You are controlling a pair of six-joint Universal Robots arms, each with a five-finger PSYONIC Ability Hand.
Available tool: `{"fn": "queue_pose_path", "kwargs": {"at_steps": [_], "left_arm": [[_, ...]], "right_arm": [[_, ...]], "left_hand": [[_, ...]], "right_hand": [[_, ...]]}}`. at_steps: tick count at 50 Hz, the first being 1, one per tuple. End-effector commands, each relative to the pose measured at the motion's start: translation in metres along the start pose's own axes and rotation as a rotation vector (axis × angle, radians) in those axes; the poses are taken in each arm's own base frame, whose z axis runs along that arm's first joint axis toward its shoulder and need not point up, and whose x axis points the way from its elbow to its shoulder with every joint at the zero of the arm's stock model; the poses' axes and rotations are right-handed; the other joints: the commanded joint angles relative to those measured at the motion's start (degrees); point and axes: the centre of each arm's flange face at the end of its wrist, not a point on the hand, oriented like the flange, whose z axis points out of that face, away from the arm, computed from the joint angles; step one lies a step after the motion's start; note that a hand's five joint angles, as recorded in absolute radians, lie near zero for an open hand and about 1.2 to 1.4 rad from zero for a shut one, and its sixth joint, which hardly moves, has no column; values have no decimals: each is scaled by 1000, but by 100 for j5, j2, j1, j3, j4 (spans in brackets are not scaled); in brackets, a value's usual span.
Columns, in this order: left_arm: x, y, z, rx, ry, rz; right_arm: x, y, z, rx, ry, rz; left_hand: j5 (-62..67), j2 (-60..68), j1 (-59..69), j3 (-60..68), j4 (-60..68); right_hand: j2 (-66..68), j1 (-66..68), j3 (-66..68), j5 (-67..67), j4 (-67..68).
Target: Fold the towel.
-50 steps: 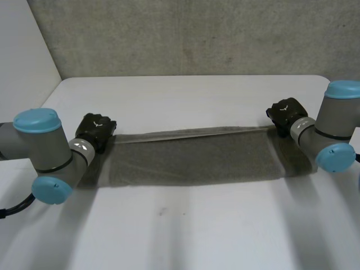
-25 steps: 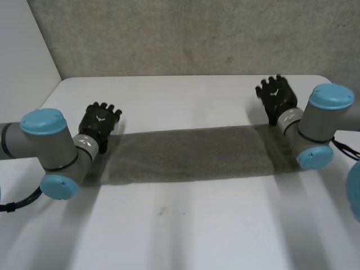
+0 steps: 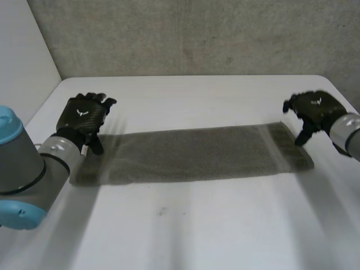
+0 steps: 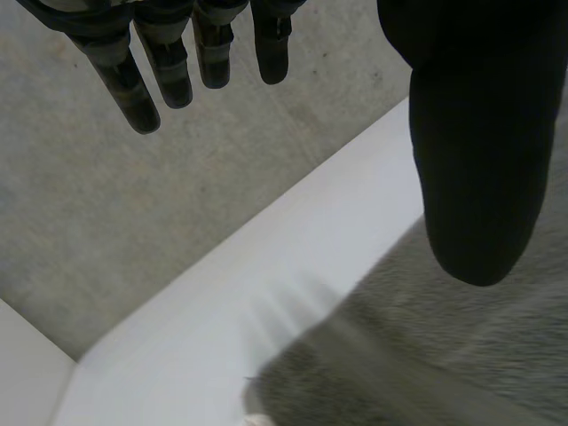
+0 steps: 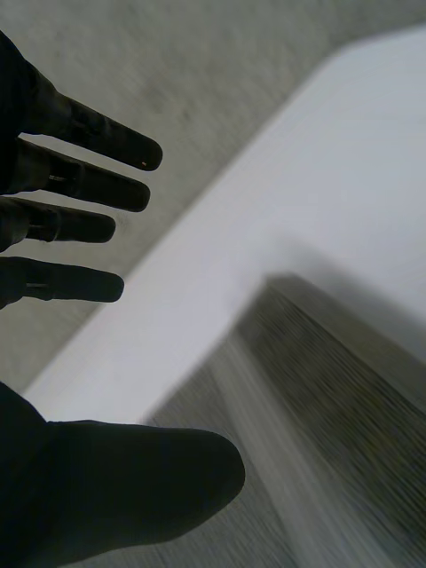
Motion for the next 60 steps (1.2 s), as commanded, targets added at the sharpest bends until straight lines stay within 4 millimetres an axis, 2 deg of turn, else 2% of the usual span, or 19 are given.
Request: {"fn": "queue_pose_path", "kwargs": {"at_steps": [1, 3, 11, 17, 20, 25, 29, 32, 35, 38, 40, 41, 43, 46, 49, 55, 57, 58, 60], "left_arm": [[8, 5, -13, -24, 23, -79], [13, 6, -15, -25, 36, -78], [21, 6, -19, -29, 59, -76], [23, 9, -20, -32, 60, -77], [24, 11, -21, -34, 63, -77], [25, 11, -21, -36, 66, -76], [25, 11, -20, -35, 65, -77], [25, 10, -21, -33, 66, -76], [25, 9, -21, -30, 65, -76], [25, 9, -22, -32, 64, -76], [26, 11, -23, -36, 66, -76], [26, 11, -23, -36, 66, -76], [26, 12, -23, -39, 67, -77], [25, 11, -23, -38, 66, -77], [25, 11, -24, -38, 66, -77], [24, 9, -25, -32, 64, -76], [24, 8, -25, -30, 61, -76], [24, 8, -25, -30, 61, -76], [23, 8, -25, -31, 57, -76]], "right_arm": [[-2, 40, -7, -99, -56, -9], [-4, 56, -6, -134, -70, -42], [-11, 82, 3, -164, -87, -61], [-10, 89, 9, -154, -74, -68], [-9, 90, 12, -140, -66, -76], [1, 94, 18, -115, -25, -91], [8, 95, 21, -103, 12, -103], [26, 94, 19, -113, 76, -106], [56, 88, 9, -129, 172, -109], [65, 88, 5, -136, 196, -106], [88, 93, -4, -152, 249, -96], [89, 93, -4, -152, 249, -96], [117, 97, -15, -167, 313, -99], [135, 97, -21, -180, 352, -119], [141, 92, -22, -183, 355, -137], [134, 79, -21, -156, 304, -119], [101, 47, -10, -71, 224, -133], [101, 47, -10, -70, 224, -133], [57, 11, 1, 27, 128, -125]], "left_hand": [[-168, 46, -46, 28, 30], [-168, 46, -46, 28, 30], [-168, 46, -46, 28, 30], [-168, 46, -46, 28, 30], [-168, 46, -46, 28, 30], [-168, 46, -46, 28, 30], [-168, 46, -46, 28, 30], [-168, 46, -46, 28, 30], [-168, 46, -46, 28, 30], [-168, 46, -46, 28, 30], [-168, 46, -46, 28, 30], [-168, 46, -46, 28, 30], [-168, 46, -46, 28, 30], [-168, 46, -46, 28, 30], [-168, 46, -46, 28, 30], [-168, 46, -46, 28, 30], [-168, 46, -46, 28, 30], [-168, 46, -46, 28, 30], [-168, 46, -46, 28, 30]], "right_hand": [[653, 528, 506, 593, 496], [1020, 895, 873, 960, 862], [1444, 1319, 1297, 1384, 1286], [1764, 1638, 1616, 1703, 1606], [2621, 2496, 2474, 2561, 2464], [5773, 5647, 5625, 5712, 5615], [5778, 5653, 5631, 5717, 5620], [5778, 5653, 5631, 5717, 5620], [5778, 5653, 5631, 5717, 5620], [5778, 5653, 5631, 5717, 5620], [5778, 5653, 5631, 5717, 5620], [5778, 5653, 5631, 5717, 5620], [5778, 5653, 5631, 5717, 5620], [5778, 5653, 5631, 5717, 5620], [5778, 5653, 5631, 5717, 5620], [5778, 5653, 5631, 5717, 5620], [5778, 5653, 5631, 5717, 5620], [5778, 5653, 5631, 5717, 5620], [5778, 5653, 5631, 5717, 5620]]}}
